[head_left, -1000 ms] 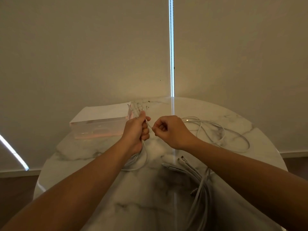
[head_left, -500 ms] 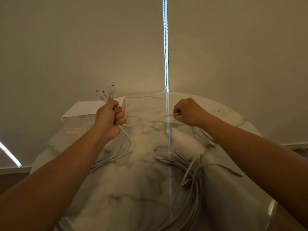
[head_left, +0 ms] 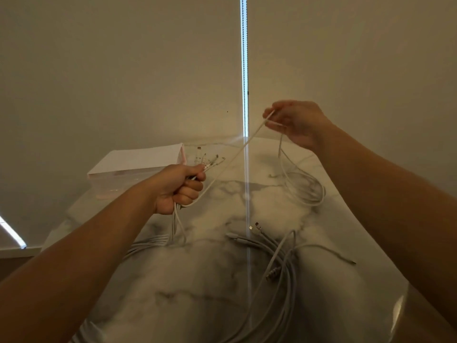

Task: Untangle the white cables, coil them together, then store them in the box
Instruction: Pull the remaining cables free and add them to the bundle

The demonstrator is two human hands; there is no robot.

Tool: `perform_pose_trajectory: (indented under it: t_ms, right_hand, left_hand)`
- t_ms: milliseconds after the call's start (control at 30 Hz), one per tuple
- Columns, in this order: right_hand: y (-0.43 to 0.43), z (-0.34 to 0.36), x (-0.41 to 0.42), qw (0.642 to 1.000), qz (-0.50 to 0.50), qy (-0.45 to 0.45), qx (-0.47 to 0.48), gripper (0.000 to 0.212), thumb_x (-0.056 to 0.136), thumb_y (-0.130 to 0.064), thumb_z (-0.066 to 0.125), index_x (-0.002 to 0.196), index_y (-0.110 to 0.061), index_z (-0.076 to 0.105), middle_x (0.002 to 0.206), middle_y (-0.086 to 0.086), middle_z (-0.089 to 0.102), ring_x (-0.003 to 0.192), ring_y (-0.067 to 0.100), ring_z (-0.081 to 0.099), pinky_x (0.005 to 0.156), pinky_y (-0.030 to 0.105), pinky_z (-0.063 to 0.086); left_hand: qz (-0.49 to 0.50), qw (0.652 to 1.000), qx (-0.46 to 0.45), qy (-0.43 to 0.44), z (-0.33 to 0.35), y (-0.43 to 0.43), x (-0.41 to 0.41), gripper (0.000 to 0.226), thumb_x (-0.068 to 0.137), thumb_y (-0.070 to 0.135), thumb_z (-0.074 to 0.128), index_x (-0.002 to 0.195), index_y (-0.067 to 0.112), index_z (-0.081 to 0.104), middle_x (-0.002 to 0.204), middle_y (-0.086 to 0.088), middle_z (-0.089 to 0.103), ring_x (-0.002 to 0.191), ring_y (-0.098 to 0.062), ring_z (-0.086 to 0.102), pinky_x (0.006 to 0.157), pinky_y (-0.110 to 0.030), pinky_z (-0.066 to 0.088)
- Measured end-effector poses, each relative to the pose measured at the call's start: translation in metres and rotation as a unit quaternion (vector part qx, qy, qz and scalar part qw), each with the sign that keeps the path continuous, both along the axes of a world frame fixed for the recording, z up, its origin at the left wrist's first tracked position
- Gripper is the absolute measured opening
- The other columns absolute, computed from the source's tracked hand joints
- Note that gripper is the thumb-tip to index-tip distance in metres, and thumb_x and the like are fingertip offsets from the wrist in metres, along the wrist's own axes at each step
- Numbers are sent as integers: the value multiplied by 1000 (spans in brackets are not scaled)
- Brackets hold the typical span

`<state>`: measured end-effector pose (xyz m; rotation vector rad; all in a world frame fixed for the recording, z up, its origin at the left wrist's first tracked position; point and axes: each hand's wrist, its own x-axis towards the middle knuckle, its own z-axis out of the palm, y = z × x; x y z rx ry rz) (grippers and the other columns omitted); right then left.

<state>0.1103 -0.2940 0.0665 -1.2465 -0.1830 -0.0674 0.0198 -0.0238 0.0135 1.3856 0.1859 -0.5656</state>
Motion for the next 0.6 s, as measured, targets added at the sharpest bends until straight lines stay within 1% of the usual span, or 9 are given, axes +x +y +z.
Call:
perform_pose_trajectory:
  t_ms: [67, 100, 133, 200, 267, 300, 367, 467, 600]
  right_hand:
    - [1, 17, 6, 977, 26, 43, 209, 12, 88, 14, 50, 90, 5, 56, 85, 22, 58, 72, 35, 67, 68, 40, 61]
    - [0, 21, 11, 967, 4, 71, 245, 9, 89, 11, 52, 93, 4, 54, 85, 20, 54, 62, 30, 63, 57, 33, 58]
    - [-3, 18, 14, 970, -30, 102, 218, 9, 90, 7, 55, 97, 2, 52, 86, 18, 51, 55, 23, 56, 48, 25, 52]
    - [-14, -3, 20, 982, -76, 164, 54, 8, 95, -3, 57, 101, -4, 51, 83, 17, 54, 41, 11, 44, 36, 17, 38]
    - [-26, -37, 19, 968, -76, 213, -109, 6, 100, -10, 51, 96, -5, 50, 78, 14, 62, 30, 7, 37, 30, 13, 30]
    - [-31, -53, 17, 958, -70, 232, -156, 10, 102, -11, 49, 95, -4, 51, 76, 12, 64, 28, 6, 37, 30, 13, 29]
    - [-37, -77, 10, 953, -48, 254, -159, 18, 103, -11, 46, 93, 2, 55, 70, 11, 67, 29, 6, 42, 31, 14, 35]
    - [-34, -88, 1, 970, 22, 242, -6, 21, 102, -4, 44, 89, 6, 58, 72, 15, 67, 53, 15, 63, 48, 23, 56]
    - [-22, -50, -5, 982, 110, 63, 137, 20, 101, 0, 40, 92, 0, 58, 88, 14, 64, 81, 24, 67, 68, 30, 59]
  left_hand:
    - [8, 1000, -3, 0, 0, 2, -1, 38, 103, 36, 37, 70, 17, 40, 46, 8, 22, 29, -3, 19, 28, -15, 8]
    - [14, 1000, -3, -3, 1, 2, -1, 38, 103, 36, 37, 70, 17, 40, 47, 8, 22, 29, -3, 19, 28, -16, 8]
    - [20, 1000, -1, -7, 1, 4, -2, 38, 104, 36, 37, 70, 17, 40, 47, 8, 22, 29, -3, 19, 28, -16, 9]
    - [34, 999, -3, -15, 1, 8, -1, 39, 104, 36, 36, 70, 17, 41, 48, 8, 22, 30, -3, 18, 29, -16, 9]
    - [44, 999, -9, -16, 0, 12, 0, 39, 104, 36, 35, 71, 18, 40, 48, 8, 22, 30, -3, 18, 29, -15, 9]
    - [44, 999, -10, -14, 0, 13, -1, 39, 105, 36, 35, 71, 18, 40, 48, 8, 22, 30, -3, 18, 29, -15, 9]
    - [28, 1000, 0, -9, -2, 9, -1, 38, 104, 37, 37, 71, 18, 41, 48, 8, 21, 30, -2, 18, 29, -15, 8]
    - [-1, 1000, 29, -7, -6, -4, -3, 38, 102, 39, 40, 71, 18, 41, 48, 8, 21, 31, -2, 17, 28, -14, 10]
    - [-3, 999, 35, -14, -10, -13, -2, 37, 102, 39, 39, 73, 18, 42, 50, 7, 28, 31, -2, 18, 28, -13, 11]
